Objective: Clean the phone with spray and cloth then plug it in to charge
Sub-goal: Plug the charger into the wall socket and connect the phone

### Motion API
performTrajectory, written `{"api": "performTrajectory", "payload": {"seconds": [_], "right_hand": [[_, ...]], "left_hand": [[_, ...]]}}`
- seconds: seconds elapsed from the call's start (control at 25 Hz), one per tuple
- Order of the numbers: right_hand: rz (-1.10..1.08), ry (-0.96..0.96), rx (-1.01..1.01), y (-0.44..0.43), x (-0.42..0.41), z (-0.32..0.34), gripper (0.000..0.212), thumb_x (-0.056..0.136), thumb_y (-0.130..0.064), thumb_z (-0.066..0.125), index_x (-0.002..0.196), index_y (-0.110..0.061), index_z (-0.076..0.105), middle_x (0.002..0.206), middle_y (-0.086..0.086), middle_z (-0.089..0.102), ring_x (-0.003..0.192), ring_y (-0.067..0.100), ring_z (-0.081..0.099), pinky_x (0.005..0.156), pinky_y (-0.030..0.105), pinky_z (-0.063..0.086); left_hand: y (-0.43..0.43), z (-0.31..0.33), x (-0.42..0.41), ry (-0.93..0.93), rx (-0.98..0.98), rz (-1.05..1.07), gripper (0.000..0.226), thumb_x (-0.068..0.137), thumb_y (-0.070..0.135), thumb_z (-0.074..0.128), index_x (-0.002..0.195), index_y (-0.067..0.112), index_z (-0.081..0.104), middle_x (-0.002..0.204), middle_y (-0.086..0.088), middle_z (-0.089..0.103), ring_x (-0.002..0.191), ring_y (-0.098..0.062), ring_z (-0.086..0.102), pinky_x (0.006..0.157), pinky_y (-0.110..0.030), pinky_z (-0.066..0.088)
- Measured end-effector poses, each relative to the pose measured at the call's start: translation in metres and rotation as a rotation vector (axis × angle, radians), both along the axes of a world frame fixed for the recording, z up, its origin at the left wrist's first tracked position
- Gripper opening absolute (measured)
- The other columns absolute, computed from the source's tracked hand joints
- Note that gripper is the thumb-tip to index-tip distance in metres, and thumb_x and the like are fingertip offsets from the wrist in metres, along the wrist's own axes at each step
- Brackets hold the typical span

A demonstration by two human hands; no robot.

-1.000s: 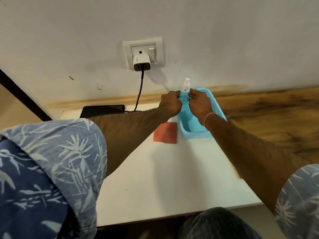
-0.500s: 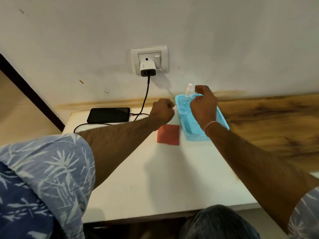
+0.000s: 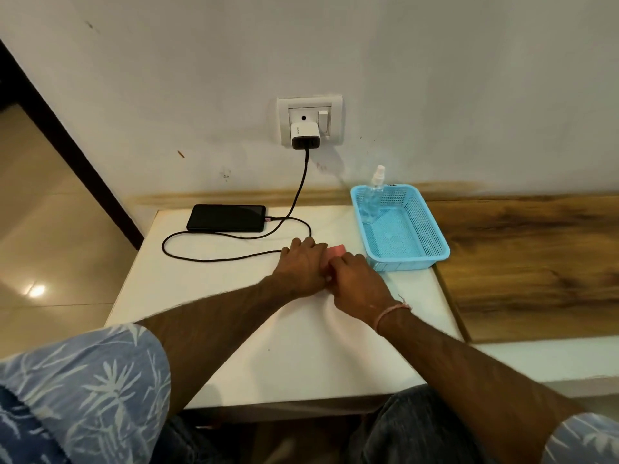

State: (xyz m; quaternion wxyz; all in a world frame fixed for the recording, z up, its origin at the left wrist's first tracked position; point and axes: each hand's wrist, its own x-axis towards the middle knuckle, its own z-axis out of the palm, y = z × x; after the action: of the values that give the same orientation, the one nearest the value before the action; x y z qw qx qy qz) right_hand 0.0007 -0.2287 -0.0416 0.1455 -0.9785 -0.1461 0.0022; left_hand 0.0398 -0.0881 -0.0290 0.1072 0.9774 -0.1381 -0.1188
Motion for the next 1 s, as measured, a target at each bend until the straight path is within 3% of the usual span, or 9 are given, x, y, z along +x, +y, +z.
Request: {"api": "performTrajectory", "payload": {"seconds": [0.12,0.24,0.4,0.52,0.64,0.76,0.84,0.92,1.0], "right_hand": [[0.004,-0.012,-0.007,0.003,-0.007,-0.002,0.039,0.084,-0.028,0.062,0.122,-0.019,0.053,0.118,0.004,0.057,0.101,0.024,0.052,0.086,0.035,0.050],[-0.013,0.013,0.094,0.005,-0.014,0.000,0.047,0.084,-0.037,0.062,0.126,-0.023,0.048,0.120,0.001,0.057,0.103,0.024,0.052,0.088,0.034,0.049],[-0.072,0.051,0.202,0.008,-0.022,0.008,0.065,0.077,-0.041,0.073,0.130,-0.024,0.040,0.127,0.002,0.051,0.111,0.024,0.050,0.090,0.036,0.049],[-0.084,-0.170,0.173,0.009,-0.022,0.023,0.052,0.082,-0.027,0.071,0.126,-0.014,0.046,0.126,0.007,0.051,0.109,0.025,0.051,0.086,0.036,0.053],[-0.158,-0.401,0.103,-0.006,-0.007,0.050,0.030,0.086,-0.003,0.055,0.116,-0.008,0.057,0.109,0.011,0.058,0.097,0.028,0.053,0.075,0.041,0.052],[-0.181,-0.413,-0.041,-0.040,0.011,0.071,0.036,0.090,-0.004,0.052,0.125,-0.012,0.059,0.118,0.008,0.065,0.110,0.030,0.053,0.090,0.041,0.047],[-0.149,-0.405,-0.105,-0.066,0.023,0.079,0.043,0.090,-0.003,0.052,0.130,-0.016,0.058,0.123,0.006,0.066,0.113,0.030,0.055,0.097,0.040,0.044],[-0.175,-0.366,-0.167,-0.086,0.032,0.081,0.046,0.088,0.000,0.049,0.131,-0.015,0.057,0.127,0.008,0.064,0.115,0.031,0.057,0.095,0.041,0.045],[-0.208,-0.320,-0.215,-0.101,0.043,0.077,0.046,0.089,-0.002,0.046,0.134,-0.012,0.054,0.135,0.008,0.059,0.117,0.031,0.058,0.091,0.041,0.048]], "left_hand": [[0.002,0.000,-0.003,0.031,-0.080,0.130,0.055,0.090,0.041,0.067,0.135,0.013,0.050,0.136,-0.013,0.052,0.128,-0.032,0.046,0.105,-0.045,0.041],[0.003,0.000,-0.010,0.073,-0.315,0.347,0.036,0.086,0.033,0.072,0.115,0.014,0.059,0.123,-0.010,0.057,0.120,-0.029,0.051,0.100,-0.045,0.048],[-0.002,0.009,-0.015,0.138,-0.737,0.611,0.016,0.089,0.010,0.061,0.105,0.010,0.064,0.104,-0.009,0.069,0.095,-0.024,0.066,0.073,-0.032,0.055],[-0.011,0.031,-0.008,0.240,-1.149,0.792,0.020,0.092,0.004,0.062,0.112,0.004,0.063,0.100,-0.016,0.071,0.084,-0.027,0.072,0.073,-0.036,0.062],[-0.031,0.058,0.002,0.332,-1.431,0.778,0.021,0.087,-0.008,0.062,0.105,0.000,0.066,0.086,-0.016,0.075,0.075,-0.028,0.074,0.076,-0.039,0.063],[-0.064,0.076,0.012,0.388,-1.449,0.730,0.012,0.086,-0.004,0.066,0.090,0.006,0.070,0.069,-0.006,0.075,0.068,-0.023,0.070,0.071,-0.034,0.061],[-0.083,0.077,0.019,0.394,-1.384,0.712,0.005,0.088,0.009,0.071,0.093,0.009,0.069,0.079,-0.006,0.075,0.065,-0.021,0.067,0.067,-0.032,0.058],[-0.093,0.068,0.025,0.325,-1.249,0.704,0.021,0.090,0.021,0.073,0.106,0.008,0.066,0.091,-0.007,0.072,0.067,-0.022,0.067,0.066,-0.032,0.056],[-0.095,0.054,0.029,0.242,-1.067,0.695,0.038,0.088,0.023,0.074,0.120,0.010,0.057,0.105,-0.009,0.067,0.088,-0.027,0.069,0.074,-0.034,0.055]]}}
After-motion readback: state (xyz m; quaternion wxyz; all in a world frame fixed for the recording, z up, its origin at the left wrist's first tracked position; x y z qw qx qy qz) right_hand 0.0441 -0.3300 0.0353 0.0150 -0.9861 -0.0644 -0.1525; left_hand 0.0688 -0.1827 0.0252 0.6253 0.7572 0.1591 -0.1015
